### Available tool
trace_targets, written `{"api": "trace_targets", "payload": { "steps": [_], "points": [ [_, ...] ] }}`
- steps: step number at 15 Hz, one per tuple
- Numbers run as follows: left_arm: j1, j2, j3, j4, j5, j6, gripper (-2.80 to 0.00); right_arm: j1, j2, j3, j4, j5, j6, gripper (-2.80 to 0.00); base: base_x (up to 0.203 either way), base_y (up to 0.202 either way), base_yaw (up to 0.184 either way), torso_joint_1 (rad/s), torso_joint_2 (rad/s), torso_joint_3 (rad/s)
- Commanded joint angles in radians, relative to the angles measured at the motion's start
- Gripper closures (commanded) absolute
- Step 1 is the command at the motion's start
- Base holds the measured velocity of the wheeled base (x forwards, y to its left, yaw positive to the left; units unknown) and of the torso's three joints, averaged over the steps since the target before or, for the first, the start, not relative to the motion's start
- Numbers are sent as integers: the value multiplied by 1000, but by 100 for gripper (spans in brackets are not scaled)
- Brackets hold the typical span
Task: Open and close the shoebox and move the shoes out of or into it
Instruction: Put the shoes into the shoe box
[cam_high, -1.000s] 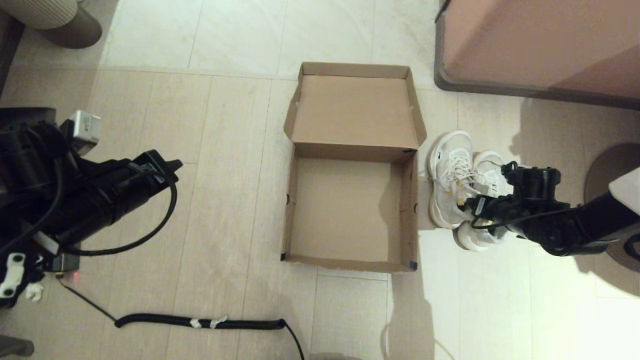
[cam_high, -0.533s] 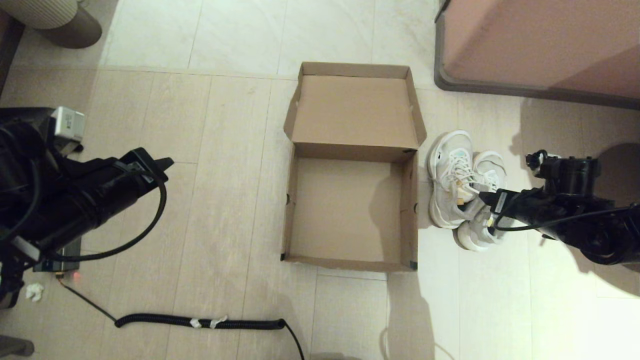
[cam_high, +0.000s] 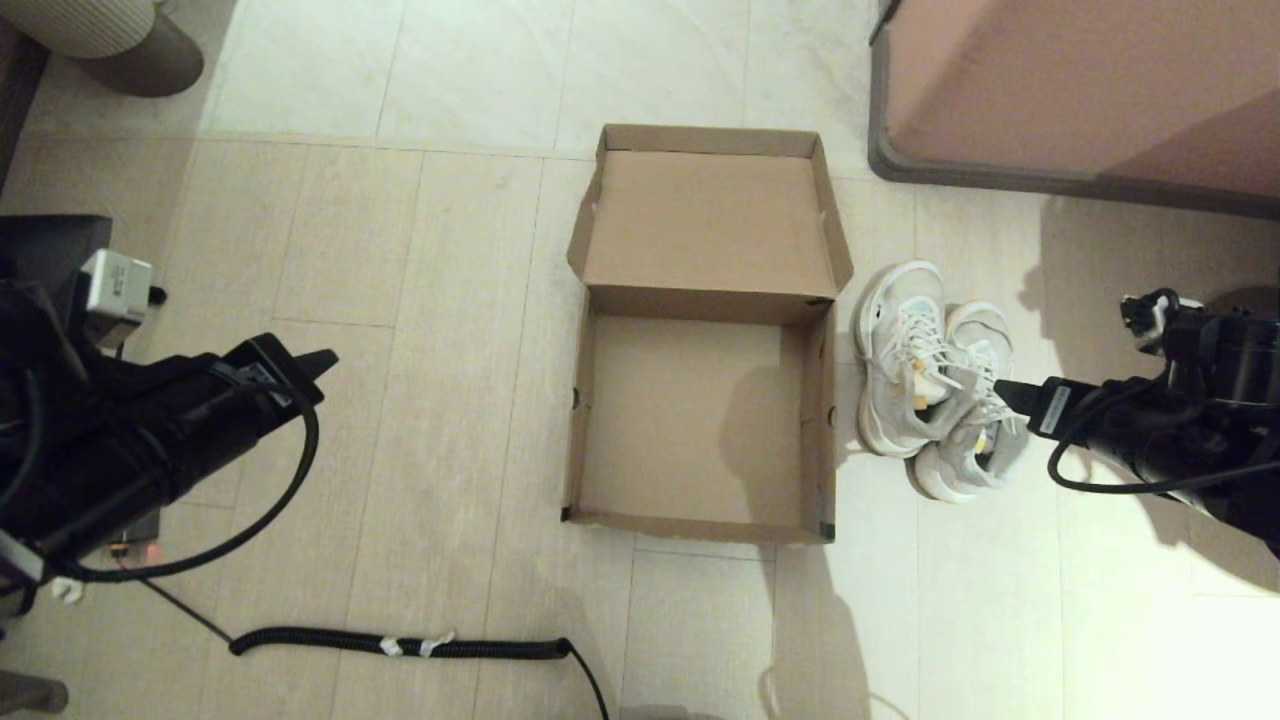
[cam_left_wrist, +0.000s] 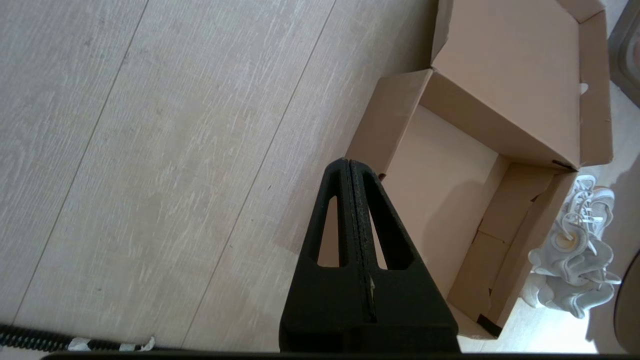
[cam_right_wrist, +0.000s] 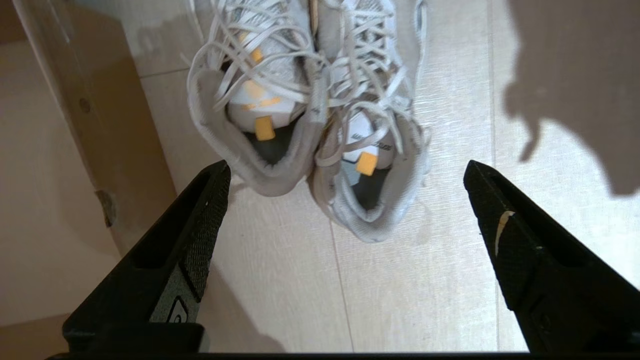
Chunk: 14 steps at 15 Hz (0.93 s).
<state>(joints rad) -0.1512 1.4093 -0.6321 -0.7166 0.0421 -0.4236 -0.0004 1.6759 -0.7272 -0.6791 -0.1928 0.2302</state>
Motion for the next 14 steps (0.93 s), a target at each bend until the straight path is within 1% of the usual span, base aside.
{"api": "trace_targets", "payload": {
  "steps": [1, 4, 6, 9, 12, 13, 14],
  "points": [
    [-1, -20, 4, -4, 0, -3, 0, 2, -28, 1, -4, -8, 1, -280, 0, 0, 0, 0, 0, 0],
    [4, -33, 8, -4, 1, -3, 0, 5, 49, -46, -5, -8, 2, -280, 0, 0, 0, 0, 0, 0],
    [4, -18, 5, -6, -2, -3, 0, 6, 121, -107, -5, -9, 11, -280, 0, 0, 0, 0, 0, 0],
    [-1, 28, -31, -14, -2, -4, 0, 7, 245, -221, -1, -11, 31, -280, 0, 0, 0, 0, 0, 0],
    [-1, 62, -32, -15, -4, -8, 0, 7, 366, -339, 2, -10, 34, -280, 0, 0, 0, 0, 0, 0],
    [-1, 70, -32, -15, -4, -10, 0, 7, 389, -367, 6, -10, 35, -280, 0, 0, 0, 0, 0, 0],
    [-1, 76, -31, -15, -4, -10, 0, 5, 390, -365, 13, -10, 40, -280, 0, 0, 0, 0, 0, 0]
  ]
}}
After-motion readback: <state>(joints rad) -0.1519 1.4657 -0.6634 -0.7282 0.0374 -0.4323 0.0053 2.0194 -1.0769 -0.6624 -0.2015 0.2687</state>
